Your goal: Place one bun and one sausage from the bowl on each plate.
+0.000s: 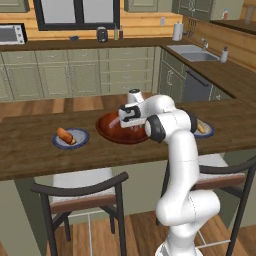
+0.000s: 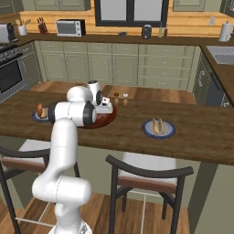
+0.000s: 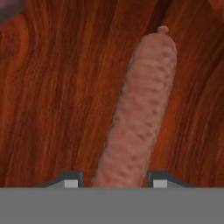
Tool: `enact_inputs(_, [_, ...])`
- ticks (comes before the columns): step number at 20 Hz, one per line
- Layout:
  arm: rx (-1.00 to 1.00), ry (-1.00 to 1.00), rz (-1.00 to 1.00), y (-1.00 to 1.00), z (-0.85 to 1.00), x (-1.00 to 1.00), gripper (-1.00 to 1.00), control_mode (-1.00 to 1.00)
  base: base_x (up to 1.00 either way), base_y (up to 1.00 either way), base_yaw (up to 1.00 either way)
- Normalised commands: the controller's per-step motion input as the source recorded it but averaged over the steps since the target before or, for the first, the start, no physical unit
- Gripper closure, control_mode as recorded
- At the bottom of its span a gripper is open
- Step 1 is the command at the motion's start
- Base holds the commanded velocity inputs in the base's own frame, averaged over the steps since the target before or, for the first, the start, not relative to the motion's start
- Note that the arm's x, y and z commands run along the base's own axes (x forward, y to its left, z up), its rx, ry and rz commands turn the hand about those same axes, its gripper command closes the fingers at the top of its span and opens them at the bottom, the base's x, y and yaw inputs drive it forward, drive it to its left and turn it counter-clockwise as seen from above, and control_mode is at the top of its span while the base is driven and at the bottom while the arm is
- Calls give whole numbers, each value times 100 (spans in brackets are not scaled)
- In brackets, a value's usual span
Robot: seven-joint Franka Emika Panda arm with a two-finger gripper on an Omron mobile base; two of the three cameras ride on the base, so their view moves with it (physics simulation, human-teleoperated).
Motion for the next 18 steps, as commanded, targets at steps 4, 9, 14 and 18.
enact_inputs(4, [0,-2,0,0,5,-10,100,-100,0,0,0])
enact_inputs(9, [0,-3,2,0,74,-32,100,-100,0,0,0])
enact_inputs(14, [0,0,7,-8,83,-38,100,-100,0,0,0])
enact_inputs(18, [0,-6,1,-67,44,-49,100,-100,0,0,0])
